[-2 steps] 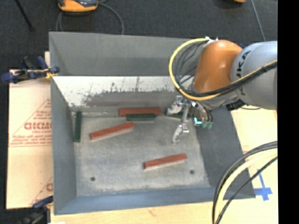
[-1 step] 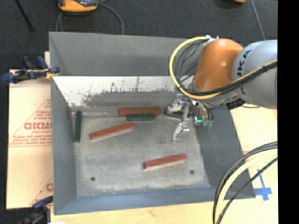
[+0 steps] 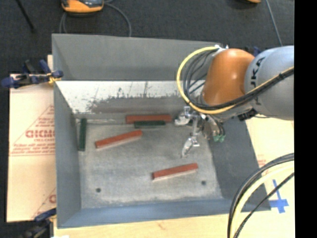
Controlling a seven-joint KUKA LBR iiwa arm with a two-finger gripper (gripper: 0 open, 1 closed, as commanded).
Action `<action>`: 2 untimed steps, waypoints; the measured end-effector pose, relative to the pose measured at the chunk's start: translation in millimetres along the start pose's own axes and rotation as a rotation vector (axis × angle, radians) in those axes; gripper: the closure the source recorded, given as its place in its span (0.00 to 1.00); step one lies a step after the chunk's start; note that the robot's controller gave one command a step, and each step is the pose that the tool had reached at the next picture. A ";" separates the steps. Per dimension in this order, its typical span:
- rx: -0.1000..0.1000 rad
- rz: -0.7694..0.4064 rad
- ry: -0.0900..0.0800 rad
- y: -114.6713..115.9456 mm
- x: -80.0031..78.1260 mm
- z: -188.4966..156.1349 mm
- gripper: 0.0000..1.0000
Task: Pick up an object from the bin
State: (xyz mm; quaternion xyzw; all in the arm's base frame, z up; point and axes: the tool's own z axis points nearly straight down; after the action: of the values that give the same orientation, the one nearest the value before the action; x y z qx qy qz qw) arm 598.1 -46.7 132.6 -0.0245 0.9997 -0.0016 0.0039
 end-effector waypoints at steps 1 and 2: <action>-0.003 -0.100 0.006 33.6 77.2 42.7 1.00; -0.003 -0.100 0.006 33.6 77.2 42.7 1.00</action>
Offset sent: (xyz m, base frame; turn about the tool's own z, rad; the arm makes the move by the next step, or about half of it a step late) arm 0.0000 0.0000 0.0000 0.0000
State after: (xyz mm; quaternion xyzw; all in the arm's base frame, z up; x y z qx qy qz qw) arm 519.7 -17.0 89.2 -0.0746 0.9972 -0.0001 0.0008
